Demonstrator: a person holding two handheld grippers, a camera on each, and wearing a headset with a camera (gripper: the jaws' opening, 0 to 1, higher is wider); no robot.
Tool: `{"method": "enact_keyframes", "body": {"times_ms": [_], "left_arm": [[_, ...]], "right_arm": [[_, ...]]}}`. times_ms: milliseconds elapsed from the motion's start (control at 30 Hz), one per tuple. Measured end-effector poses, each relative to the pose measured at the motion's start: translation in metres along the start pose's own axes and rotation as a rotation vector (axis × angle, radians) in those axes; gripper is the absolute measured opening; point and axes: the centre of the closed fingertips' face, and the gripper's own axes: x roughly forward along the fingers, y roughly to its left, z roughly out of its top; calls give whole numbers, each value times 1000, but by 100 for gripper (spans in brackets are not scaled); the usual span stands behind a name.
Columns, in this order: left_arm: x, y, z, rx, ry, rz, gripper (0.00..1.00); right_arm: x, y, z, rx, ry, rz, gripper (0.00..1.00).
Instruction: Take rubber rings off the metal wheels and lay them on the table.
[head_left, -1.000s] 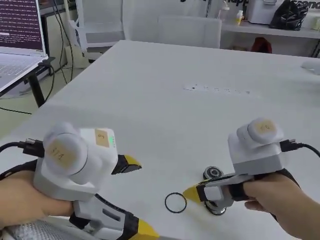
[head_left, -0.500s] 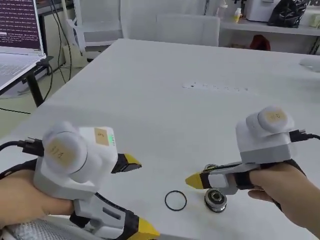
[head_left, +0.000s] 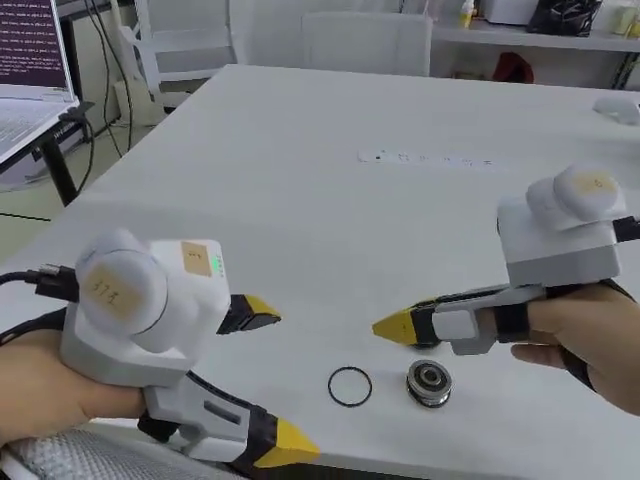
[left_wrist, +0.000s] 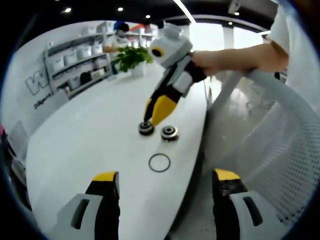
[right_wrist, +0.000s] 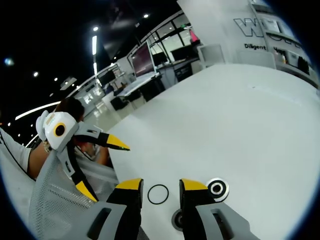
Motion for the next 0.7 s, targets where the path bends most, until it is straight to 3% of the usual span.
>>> {"method": "enact_keyframes", "body": {"times_ms": [133,267,433,567,700], "left_arm": [[0,-1,5,3,-18,-14,77],[-2,2,20,-2,-69,-20,81],[-5,1,30,43,-67,-40,82],[-7,7,46,97,-73,-37,82],[-8,15,65,102,-118,-28,82]], "right_arm": [[-8,1,6,-4,-30,0,30],[-17,4,9,3,-56,18,32],[-35,-4,19,34,-119,6,34],[-48,-8,20,35,-145,-3,35],[-61,-9,18,14,-167,-14,38]]}}
